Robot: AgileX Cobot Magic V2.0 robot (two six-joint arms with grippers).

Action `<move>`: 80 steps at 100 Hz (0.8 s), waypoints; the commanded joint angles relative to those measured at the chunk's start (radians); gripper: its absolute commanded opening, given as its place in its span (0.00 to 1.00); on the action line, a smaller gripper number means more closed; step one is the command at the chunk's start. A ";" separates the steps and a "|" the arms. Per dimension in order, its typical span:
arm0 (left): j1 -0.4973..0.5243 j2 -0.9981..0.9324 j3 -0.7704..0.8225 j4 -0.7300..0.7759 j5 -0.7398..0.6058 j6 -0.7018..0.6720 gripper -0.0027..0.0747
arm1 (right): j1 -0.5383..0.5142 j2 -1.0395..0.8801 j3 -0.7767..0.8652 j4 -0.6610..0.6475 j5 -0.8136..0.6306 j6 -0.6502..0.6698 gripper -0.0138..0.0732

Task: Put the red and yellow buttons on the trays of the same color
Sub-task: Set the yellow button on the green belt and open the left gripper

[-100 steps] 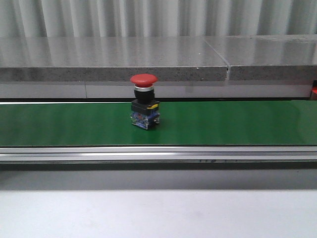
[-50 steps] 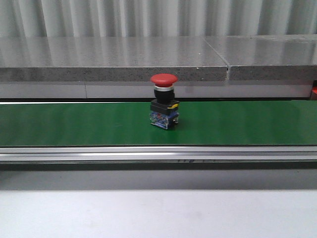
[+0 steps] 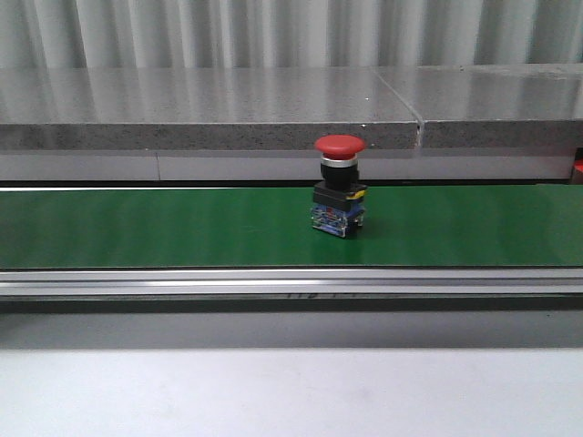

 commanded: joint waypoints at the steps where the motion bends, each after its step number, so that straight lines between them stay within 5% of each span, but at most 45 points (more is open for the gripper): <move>1: -0.025 -0.086 -0.034 -0.011 -0.032 0.018 0.89 | 0.004 0.002 -0.025 -0.002 -0.070 -0.008 0.08; 39: -0.171 -0.403 0.050 -0.011 -0.202 0.037 0.86 | 0.004 0.002 -0.025 -0.002 -0.070 -0.008 0.08; 80: -0.219 -0.906 0.459 -0.011 -0.509 0.037 0.86 | 0.004 0.002 -0.025 -0.002 -0.070 -0.008 0.08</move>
